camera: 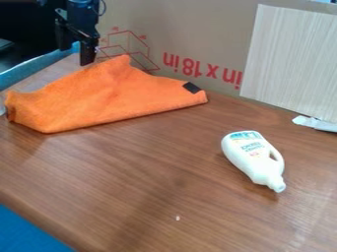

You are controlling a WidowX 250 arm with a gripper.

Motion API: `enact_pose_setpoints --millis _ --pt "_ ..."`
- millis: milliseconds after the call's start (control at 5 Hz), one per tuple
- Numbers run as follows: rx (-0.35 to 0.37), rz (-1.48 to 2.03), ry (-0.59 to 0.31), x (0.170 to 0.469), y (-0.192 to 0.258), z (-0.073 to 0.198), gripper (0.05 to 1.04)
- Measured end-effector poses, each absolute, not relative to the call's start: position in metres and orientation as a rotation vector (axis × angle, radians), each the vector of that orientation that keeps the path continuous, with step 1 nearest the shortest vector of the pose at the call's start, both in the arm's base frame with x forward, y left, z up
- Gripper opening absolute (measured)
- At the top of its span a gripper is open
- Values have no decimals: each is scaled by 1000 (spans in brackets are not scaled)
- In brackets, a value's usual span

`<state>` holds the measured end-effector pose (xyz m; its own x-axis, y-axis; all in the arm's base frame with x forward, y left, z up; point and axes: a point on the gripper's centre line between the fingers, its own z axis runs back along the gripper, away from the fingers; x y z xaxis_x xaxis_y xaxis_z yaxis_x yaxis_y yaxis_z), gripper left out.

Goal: Unfold the cloth from top left to bottom right

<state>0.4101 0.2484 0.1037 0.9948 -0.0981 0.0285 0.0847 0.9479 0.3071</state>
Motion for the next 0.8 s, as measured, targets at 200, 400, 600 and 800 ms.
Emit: enact_pose_setpoints --millis 200,400,600,800 --pt "308 -96 -37 411 247 100 1001" --pt "304 -113 -26 412 241 95 1001" --pt "302 -128 -20 414 234 92 1001" --pt "294 -136 -11 413 230 87 1001"
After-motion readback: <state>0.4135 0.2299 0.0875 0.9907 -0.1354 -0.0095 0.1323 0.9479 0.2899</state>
